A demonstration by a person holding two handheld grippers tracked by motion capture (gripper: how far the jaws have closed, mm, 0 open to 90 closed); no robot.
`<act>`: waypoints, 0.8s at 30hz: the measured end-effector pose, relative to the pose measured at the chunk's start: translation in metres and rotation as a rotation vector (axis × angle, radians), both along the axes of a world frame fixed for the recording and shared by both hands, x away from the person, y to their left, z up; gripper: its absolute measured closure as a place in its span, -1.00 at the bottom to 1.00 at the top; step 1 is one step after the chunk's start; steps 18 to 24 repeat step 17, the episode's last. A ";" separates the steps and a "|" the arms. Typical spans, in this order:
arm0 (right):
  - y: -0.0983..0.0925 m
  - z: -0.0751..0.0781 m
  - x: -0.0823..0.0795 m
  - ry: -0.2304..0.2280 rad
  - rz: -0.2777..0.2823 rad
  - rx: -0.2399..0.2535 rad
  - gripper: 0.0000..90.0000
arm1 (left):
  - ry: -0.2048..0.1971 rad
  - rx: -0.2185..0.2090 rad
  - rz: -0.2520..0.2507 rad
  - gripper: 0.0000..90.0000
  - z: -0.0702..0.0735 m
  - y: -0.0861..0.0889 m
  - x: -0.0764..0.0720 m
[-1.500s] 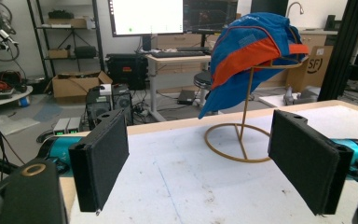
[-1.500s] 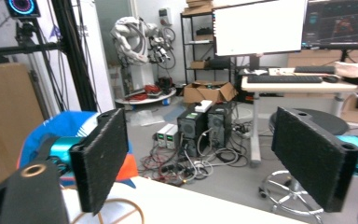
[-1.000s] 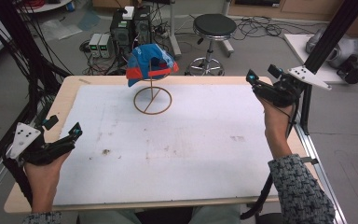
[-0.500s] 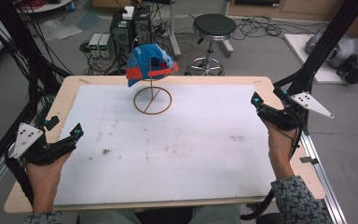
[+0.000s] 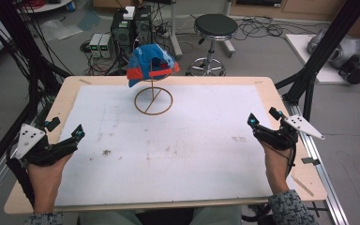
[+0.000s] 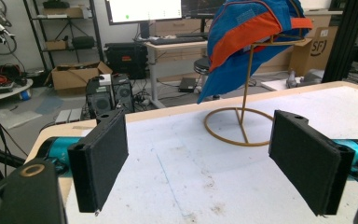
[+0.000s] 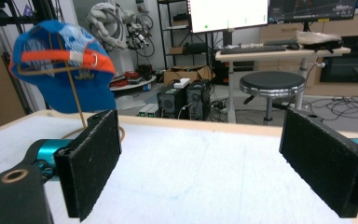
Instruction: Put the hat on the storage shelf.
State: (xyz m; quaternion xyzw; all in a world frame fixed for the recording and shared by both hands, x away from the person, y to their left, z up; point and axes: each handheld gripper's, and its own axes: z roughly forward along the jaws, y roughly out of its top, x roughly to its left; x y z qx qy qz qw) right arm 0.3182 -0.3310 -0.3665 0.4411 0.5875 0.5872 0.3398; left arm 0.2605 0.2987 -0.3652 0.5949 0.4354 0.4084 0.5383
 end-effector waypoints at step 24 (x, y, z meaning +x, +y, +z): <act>0.003 -0.030 -0.012 0.037 0.023 -0.005 -0.74 | 0.013 0.005 0.001 -0.56 -0.004 0.000 0.002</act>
